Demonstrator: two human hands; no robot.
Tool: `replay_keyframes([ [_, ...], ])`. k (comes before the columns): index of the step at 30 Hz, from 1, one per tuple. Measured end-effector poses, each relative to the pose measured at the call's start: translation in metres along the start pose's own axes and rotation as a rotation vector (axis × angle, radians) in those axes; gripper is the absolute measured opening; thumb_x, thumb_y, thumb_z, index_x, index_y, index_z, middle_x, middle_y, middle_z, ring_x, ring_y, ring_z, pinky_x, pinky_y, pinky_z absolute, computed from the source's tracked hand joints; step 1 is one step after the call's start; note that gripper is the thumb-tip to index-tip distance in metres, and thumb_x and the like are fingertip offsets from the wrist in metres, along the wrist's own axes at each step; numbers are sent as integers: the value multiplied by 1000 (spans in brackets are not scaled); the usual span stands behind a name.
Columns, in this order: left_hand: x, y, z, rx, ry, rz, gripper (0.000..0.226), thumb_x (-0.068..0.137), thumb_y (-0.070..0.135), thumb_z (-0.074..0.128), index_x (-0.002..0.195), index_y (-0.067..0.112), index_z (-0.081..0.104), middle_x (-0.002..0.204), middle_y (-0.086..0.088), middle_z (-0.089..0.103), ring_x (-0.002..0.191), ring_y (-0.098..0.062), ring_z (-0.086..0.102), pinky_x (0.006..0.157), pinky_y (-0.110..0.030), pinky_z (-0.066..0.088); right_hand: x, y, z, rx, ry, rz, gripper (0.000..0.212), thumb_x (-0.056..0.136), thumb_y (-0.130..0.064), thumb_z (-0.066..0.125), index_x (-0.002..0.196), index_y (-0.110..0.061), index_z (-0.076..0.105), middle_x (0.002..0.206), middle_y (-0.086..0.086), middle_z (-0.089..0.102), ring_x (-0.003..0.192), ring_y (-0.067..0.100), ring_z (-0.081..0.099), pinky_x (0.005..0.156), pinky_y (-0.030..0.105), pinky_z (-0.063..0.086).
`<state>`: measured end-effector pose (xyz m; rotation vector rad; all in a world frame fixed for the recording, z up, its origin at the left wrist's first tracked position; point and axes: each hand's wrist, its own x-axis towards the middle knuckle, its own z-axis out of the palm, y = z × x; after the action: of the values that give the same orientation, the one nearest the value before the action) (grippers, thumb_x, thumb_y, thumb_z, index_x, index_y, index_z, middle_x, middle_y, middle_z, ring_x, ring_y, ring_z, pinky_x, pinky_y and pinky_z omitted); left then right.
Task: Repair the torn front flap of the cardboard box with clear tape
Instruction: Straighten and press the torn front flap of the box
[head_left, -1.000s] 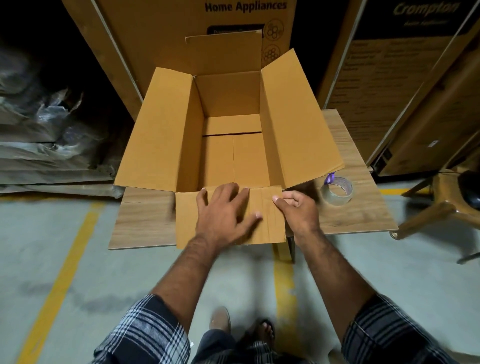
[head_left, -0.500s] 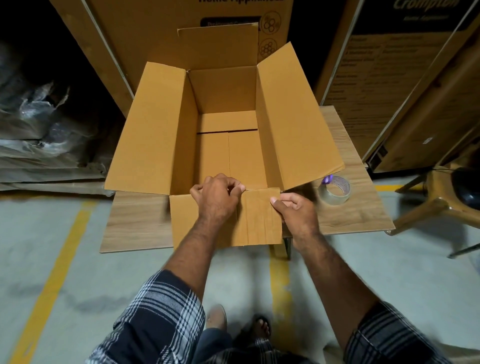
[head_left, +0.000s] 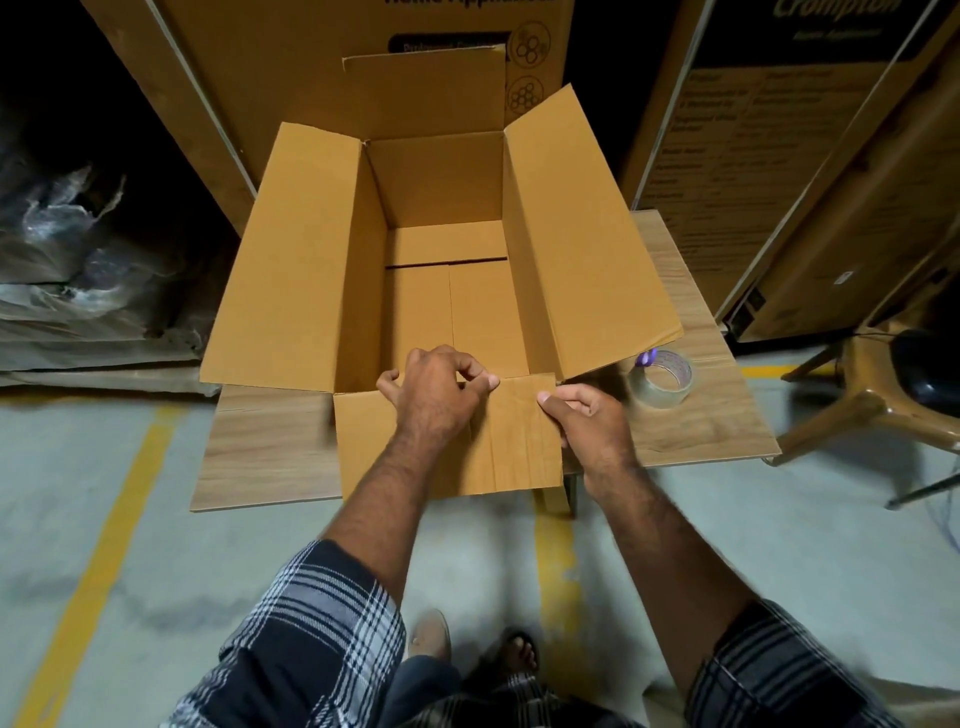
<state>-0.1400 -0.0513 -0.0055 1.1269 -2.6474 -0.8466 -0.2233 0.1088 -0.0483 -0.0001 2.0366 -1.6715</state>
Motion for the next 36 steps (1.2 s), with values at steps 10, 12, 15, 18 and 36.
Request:
replay_keyframes([
  [10, -74, -153, -64, -247, 275, 35, 64, 84, -9, 53, 128, 37, 59, 106, -3, 67, 98, -25, 63, 79, -40, 54, -21, -1, -39, -400, -278, -402, 56, 85, 11, 53, 115, -34, 67, 108, -7, 73, 99, 5, 69, 76, 18, 55],
  [12, -79, -173, -76, -89, 50, 94, 78, 83, -14, 59, 137, 42, 52, 102, 5, 70, 96, -17, 64, 75, -31, 49, -22, -10, -42, -469, -306, -469, 58, 85, 10, 61, 120, -34, 70, 117, -17, 71, 106, -4, 66, 87, 13, 55],
  [15, -72, -176, -88, -32, -46, 177, 64, 88, 4, 74, 137, 41, 56, 98, 14, 72, 95, -1, 65, 81, -31, 51, -22, -23, -43, -466, -286, -561, 47, 85, 5, 73, 116, -30, 74, 113, -23, 72, 104, -11, 66, 94, 8, 49],
  [18, -57, -166, -103, -209, 37, 235, 36, 91, 7, 73, 117, 32, 73, 100, 10, 72, 89, -6, 64, 77, -27, 53, -19, -31, -45, -516, -248, -576, 43, 88, 9, 66, 114, -24, 76, 103, -13, 70, 91, -9, 65, 81, 1, 45],
  [36, 21, -109, -86, -242, 161, -91, 27, 82, 18, 85, 106, 11, 75, 92, 1, 73, 86, -16, 70, 84, -33, 62, 3, -55, 25, -821, 217, -410, 32, 90, -21, 76, 121, -16, 72, 109, 4, 75, 97, 21, 70, 92, 34, 58],
])
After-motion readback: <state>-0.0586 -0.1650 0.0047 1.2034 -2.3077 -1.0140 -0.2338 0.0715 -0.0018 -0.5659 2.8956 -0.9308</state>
